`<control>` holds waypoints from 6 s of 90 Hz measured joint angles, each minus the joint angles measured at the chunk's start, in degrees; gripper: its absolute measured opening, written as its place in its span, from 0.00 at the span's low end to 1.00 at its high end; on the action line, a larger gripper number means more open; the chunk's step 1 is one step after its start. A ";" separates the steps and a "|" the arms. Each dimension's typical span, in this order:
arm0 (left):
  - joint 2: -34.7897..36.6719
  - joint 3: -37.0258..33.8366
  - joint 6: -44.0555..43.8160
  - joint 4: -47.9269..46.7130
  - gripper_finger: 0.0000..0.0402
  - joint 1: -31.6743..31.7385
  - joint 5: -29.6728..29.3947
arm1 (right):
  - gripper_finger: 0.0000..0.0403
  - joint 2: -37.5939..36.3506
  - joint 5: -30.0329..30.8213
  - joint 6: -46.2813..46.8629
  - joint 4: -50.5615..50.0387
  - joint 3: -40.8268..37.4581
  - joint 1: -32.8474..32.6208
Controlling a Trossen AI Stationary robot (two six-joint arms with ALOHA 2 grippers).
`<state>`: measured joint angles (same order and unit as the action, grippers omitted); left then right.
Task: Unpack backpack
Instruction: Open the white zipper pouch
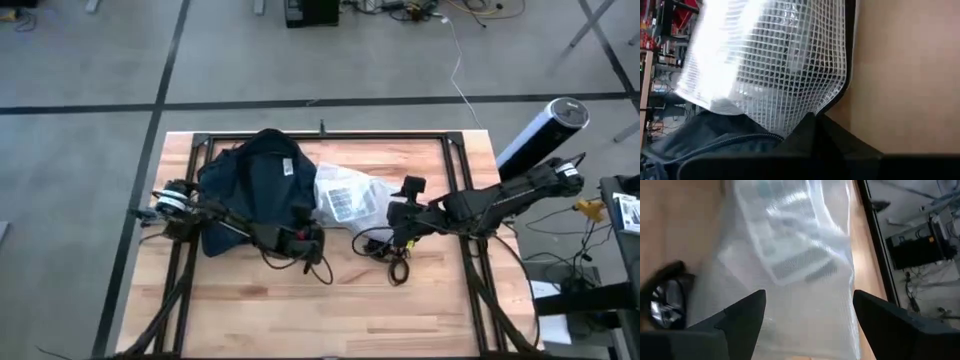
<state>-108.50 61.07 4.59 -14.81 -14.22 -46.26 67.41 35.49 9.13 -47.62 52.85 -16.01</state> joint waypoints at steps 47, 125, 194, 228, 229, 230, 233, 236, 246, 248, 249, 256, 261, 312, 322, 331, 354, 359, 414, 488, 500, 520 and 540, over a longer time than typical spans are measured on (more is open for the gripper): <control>27.10 0.84 7.89 -0.79 0.00 1.79 -0.65 | 0.68 2.53 -2.94 9.72 3.29 0.01 -11.40; 26.66 21.13 9.33 -11.91 0.00 3.90 2.16 | 0.51 34.79 15.72 0.12 47.71 11.85 -11.49; 14.65 40.79 4.00 -25.73 0.00 5.12 9.73 | 0.51 35.81 22.84 25.56 36.31 13.58 -6.16; 14.72 40.42 0.39 -33.85 0.00 5.49 9.73 | 0.04 35.25 22.16 28.36 21.35 13.52 -4.61; 14.72 40.35 0.39 -34.04 0.00 5.56 9.73 | 0.04 35.11 21.55 28.20 21.07 13.55 -4.68; 14.72 40.23 0.40 -34.22 0.00 5.63 9.73 | 0.04 34.97 20.87 27.90 20.77 13.63 -4.72; 14.72 39.78 0.42 -34.67 0.00 5.88 9.70 | 0.03 34.27 18.77 27.02 19.71 13.89 -5.06; 14.73 39.33 0.44 -35.20 0.00 6.25 9.51 | 0.02 33.39 17.01 25.91 18.75 14.07 -5.51; 14.87 37.63 0.67 -38.35 0.00 8.11 9.05 | 0.01 29.41 13.93 22.89 15.15 14.55 -7.45; 14.89 37.20 0.70 -39.04 0.00 8.53 8.96 | 0.01 28.37 13.23 22.63 14.01 14.73 -7.80; 14.89 36.93 0.72 -39.27 0.00 8.74 8.94 | 0.01 27.78 12.92 22.50 13.42 14.82 -7.92; 14.89 34.84 0.76 -40.32 0.02 10.20 8.88 | 0.00 23.59 11.45 21.56 9.27 15.38 -8.70; 14.95 33.57 0.80 -40.88 0.03 11.27 9.24 | 0.00 20.59 11.42 19.78 7.27 15.45 -8.92; 19.63 28.90 5.19 -43.68 0.24 12.55 19.31 | 0.00 5.78 9.09 -1.86 1.15 11.53 -7.61; 21.29 28.72 5.15 -43.15 0.30 12.90 26.76 | 0.00 5.84 9.56 0.61 -1.95 9.53 -7.59; 21.34 27.39 8.87 -35.55 0.35 12.80 35.20 | 0.00 5.82 9.98 1.72 -3.15 9.00 -7.59; 16.15 24.38 17.91 -17.04 0.46 13.26 42.36 | 0.00 5.84 9.17 -1.35 -3.06 8.97 -10.38; 14.74 24.38 18.54 -14.52 0.49 13.56 44.85 | 0.00 5.84 9.13 -1.49 -3.01 8.89 -11.06; -0.38 24.38 17.96 11.40 0.60 17.52 57.62 | 0.00 5.84 6.58 -1.10 -1.95 6.61 -11.50; 4.38 24.20 17.44 -1.88 0.00 18.41 52.92 | 0.11 4.02 4.75 11.76 -20.62 19.51 -14.08; 8.47 24.25 17.46 -5.65 0.00 18.37 48.08 | 0.27 2.03 4.99 14.21 -21.25 20.23 -15.39; 9.78 23.87 17.44 -7.74 0.00 18.61 45.38 | 0.48 0.51 9.50 18.36 -18.65 15.62 -16.43; 10.28 23.90 17.44 -8.35 0.00 18.50 45.68 | 0.55 0.61 14.14 14.74 -7.75 7.65 -16.23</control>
<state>-98.21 84.97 22.02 -23.16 4.28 -0.58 68.03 49.63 23.87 -55.37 60.50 -32.24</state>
